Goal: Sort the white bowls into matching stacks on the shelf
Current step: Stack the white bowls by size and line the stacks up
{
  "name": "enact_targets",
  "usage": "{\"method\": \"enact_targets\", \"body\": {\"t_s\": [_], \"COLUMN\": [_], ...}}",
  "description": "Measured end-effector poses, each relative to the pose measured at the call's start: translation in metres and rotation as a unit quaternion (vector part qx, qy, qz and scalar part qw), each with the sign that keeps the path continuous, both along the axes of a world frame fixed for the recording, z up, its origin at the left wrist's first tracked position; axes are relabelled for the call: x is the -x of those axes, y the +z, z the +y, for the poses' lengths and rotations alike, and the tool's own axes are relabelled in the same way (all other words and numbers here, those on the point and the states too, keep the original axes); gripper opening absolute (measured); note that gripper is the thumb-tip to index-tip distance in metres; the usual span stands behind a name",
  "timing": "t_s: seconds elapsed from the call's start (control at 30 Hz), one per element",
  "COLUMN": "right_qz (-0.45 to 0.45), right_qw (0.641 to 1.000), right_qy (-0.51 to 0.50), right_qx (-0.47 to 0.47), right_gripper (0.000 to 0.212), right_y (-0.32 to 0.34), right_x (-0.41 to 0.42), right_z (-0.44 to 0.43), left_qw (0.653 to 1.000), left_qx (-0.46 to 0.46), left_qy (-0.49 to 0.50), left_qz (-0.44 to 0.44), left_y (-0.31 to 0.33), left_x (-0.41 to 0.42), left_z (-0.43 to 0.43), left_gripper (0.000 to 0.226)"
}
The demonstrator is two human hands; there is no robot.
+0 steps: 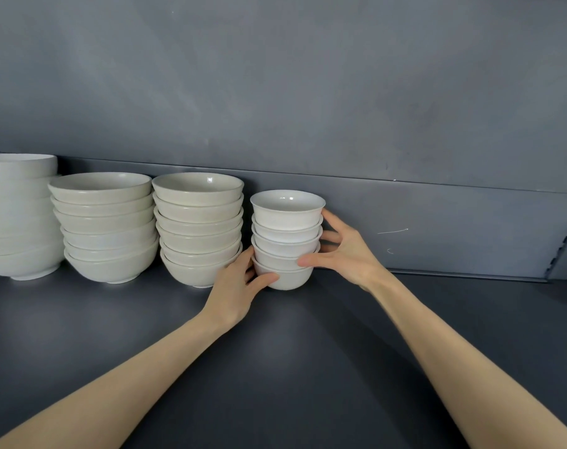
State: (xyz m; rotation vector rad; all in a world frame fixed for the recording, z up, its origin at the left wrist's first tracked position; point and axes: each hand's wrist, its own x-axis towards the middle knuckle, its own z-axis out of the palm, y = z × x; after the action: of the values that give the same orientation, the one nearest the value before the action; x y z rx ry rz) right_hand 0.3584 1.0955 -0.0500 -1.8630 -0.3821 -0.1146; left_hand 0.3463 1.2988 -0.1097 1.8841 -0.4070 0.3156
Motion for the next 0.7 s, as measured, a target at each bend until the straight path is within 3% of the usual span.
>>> {"method": "enact_targets", "body": {"t_s": [0.23, 0.43, 0.7], "right_qz": [0.002, -0.016, -0.051], "right_qw": [1.0, 0.999, 0.998], "right_qy": [0.013, 0.006, -0.022], "right_qx": [0.01, -0.033, -0.01], "right_gripper": [0.102, 0.088, 0.073], "right_y": [0.001, 0.008, 0.015], "right_x": [0.002, 0.001, -0.004], "right_z": [-0.001, 0.001, 0.009], "left_qw": [1.0, 1.0, 1.0], "left_qx": [0.022, 0.005, 0.003], "left_qy": [-0.001, -0.007, -0.011], "left_qz": [0.011, 0.023, 0.026], "left_y": [0.0, 0.001, 0.001], "left_x": [0.001, 0.001, 0.002], "left_z": [-0.002, 0.0, 0.0], "left_gripper": [0.048, 0.048, 0.058]}}
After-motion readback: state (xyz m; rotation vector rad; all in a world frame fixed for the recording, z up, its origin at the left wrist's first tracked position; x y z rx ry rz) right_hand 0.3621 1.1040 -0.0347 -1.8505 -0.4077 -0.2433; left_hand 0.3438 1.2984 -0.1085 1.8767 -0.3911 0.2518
